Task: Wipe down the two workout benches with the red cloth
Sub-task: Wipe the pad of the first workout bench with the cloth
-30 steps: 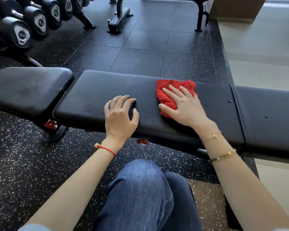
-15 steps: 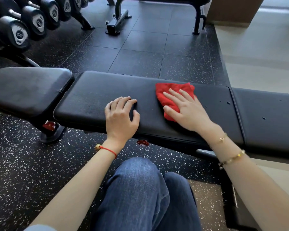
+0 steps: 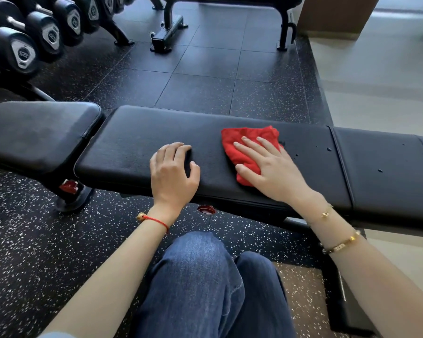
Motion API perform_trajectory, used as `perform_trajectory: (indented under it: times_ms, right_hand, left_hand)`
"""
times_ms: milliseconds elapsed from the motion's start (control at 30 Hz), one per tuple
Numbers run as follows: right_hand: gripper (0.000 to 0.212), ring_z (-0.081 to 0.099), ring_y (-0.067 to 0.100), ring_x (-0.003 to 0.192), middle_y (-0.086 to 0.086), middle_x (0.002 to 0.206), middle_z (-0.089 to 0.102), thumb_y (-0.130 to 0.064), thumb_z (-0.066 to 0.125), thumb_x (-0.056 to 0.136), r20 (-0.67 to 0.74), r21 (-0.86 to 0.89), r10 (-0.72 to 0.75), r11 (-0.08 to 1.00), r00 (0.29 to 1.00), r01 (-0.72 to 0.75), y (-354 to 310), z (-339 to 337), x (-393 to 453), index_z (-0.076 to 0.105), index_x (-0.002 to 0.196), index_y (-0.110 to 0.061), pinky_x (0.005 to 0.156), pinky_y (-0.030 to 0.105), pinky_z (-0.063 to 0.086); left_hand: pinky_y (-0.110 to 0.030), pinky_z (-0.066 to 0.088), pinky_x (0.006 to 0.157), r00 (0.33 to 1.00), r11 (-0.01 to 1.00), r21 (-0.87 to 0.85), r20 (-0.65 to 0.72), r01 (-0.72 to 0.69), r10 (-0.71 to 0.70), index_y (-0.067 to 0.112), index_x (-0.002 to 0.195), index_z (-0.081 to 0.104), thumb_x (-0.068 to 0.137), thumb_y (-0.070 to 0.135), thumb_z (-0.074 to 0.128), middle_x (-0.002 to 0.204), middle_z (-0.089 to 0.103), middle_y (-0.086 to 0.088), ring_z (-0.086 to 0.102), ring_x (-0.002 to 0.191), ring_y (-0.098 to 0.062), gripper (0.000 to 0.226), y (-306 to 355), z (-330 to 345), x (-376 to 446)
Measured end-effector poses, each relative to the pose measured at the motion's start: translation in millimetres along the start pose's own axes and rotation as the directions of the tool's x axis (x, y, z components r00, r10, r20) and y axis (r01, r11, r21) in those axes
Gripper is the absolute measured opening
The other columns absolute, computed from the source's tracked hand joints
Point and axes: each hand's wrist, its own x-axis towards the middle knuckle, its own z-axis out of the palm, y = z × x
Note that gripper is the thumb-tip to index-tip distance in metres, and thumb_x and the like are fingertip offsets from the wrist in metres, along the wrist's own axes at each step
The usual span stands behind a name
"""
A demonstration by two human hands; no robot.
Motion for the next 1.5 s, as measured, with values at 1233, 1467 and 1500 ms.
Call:
perform_trajectory:
  times_ms: [1233, 1467, 1500]
  right_hand:
    - [0.054, 0.015, 0.014, 0.149, -0.016, 0.159, 0.023, -0.052, 0.037, 0.098, -0.029, -0.009, 0.12, 0.993, 0.992, -0.12, 33, -7, -13, 0.028, 0.15, -0.042, 0.12, 0.046, 0.008]
    - [0.055, 0.012, 0.02, 0.15, -0.011, 0.161, 0.019, -0.051, 0.034, 0.099, -0.003, -0.028, 0.165, 0.986, 0.986, -0.165, 5, -5, 27, 0.026, 0.152, -0.037, 0.12, 0.05, 0.004]
    - [0.056, 0.012, 0.02, 0.15, -0.011, 0.161, 0.019, -0.051, 0.035, 0.099, -0.004, -0.032, 0.111, 0.993, 0.994, -0.111, -6, -2, 22, 0.025, 0.152, -0.037, 0.12, 0.049, 0.004]
  left_hand:
    - [-0.045, 0.035, 0.107, 0.999, 0.999, 0.027, 0.023, -0.025, 0.024, 0.015, 0.117, 0.063, 0.085, 0.031, 0.049, 0.124, 0.061, -0.003, 0.051, 0.12, -0.027, 0.038, 0, -1, 1]
    - [-0.046, 0.034, 0.107, 0.999, 0.998, 0.056, 0.047, -0.024, 0.021, 0.015, 0.117, 0.063, 0.085, 0.034, 0.047, 0.124, 0.06, -0.004, 0.05, 0.121, -0.028, 0.04, 2, -1, 1]
    - [-0.046, 0.034, 0.107, 0.999, 0.998, 0.052, 0.044, -0.024, 0.021, 0.015, 0.117, 0.063, 0.085, 0.033, 0.047, 0.123, 0.06, -0.004, 0.05, 0.12, -0.028, 0.04, 2, -2, 1]
